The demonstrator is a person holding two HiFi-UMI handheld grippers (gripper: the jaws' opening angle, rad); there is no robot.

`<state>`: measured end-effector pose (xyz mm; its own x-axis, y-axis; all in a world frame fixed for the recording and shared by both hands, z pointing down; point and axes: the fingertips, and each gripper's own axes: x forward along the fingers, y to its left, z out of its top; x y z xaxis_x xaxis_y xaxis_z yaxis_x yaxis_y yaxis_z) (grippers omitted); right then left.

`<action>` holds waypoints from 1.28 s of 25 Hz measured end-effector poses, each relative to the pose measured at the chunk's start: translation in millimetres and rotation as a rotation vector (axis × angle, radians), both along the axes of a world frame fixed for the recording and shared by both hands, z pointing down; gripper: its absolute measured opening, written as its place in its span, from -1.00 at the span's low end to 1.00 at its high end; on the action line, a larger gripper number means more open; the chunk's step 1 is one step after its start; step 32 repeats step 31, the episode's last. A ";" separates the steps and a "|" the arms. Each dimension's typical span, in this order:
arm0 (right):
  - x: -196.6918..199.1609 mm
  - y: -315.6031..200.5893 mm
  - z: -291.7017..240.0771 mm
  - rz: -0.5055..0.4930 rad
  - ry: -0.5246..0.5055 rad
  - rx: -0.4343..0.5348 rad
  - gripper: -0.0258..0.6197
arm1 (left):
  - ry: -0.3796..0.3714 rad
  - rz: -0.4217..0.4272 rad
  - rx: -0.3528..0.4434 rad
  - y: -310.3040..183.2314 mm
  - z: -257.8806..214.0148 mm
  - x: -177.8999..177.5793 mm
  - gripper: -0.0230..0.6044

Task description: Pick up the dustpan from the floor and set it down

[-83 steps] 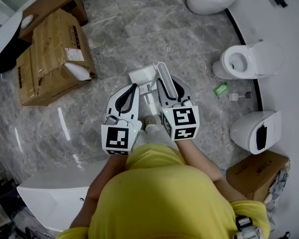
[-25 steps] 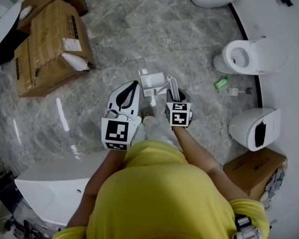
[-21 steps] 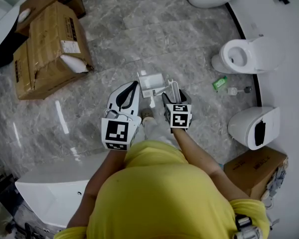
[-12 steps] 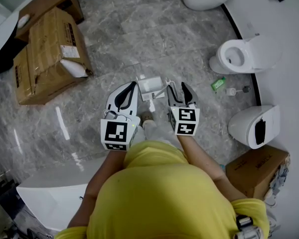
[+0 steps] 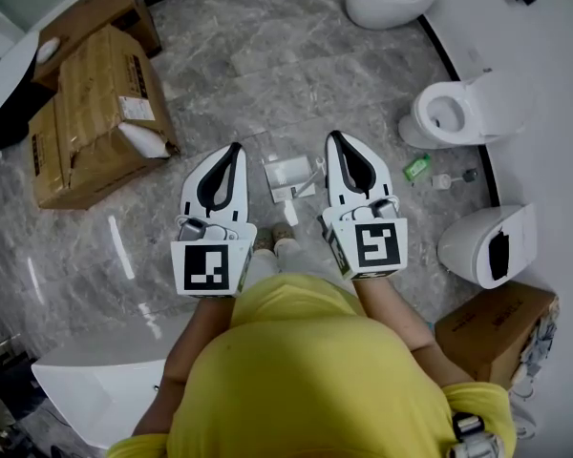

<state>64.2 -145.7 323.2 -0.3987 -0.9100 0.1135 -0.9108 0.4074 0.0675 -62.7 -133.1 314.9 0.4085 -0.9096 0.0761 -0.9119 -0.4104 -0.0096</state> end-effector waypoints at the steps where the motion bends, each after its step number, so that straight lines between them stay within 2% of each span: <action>1: -1.8 0.7 -10.2 -0.008 -0.007 0.021 -0.89 | 0.006 -0.014 0.019 0.3 -10.4 -2.8 -0.92; 6: -10.5 2.4 -37.5 -0.037 -0.035 0.076 -0.89 | 0.008 -0.067 0.086 3.9 -46.1 -16.7 -0.92; 19: -13.3 5.1 -32.7 -0.059 -0.053 0.053 -0.89 | 0.008 -0.091 0.082 10.1 -47.4 -23.8 -0.92; 23: -10.5 6.9 -30.8 -0.062 -0.056 0.047 -0.89 | 0.012 -0.083 0.059 12.6 -43.4 -19.3 -0.92; 32: -7.4 6.9 -28.7 -0.069 -0.049 0.040 -0.89 | 0.006 -0.085 0.089 10.9 -47.6 -17.3 -0.92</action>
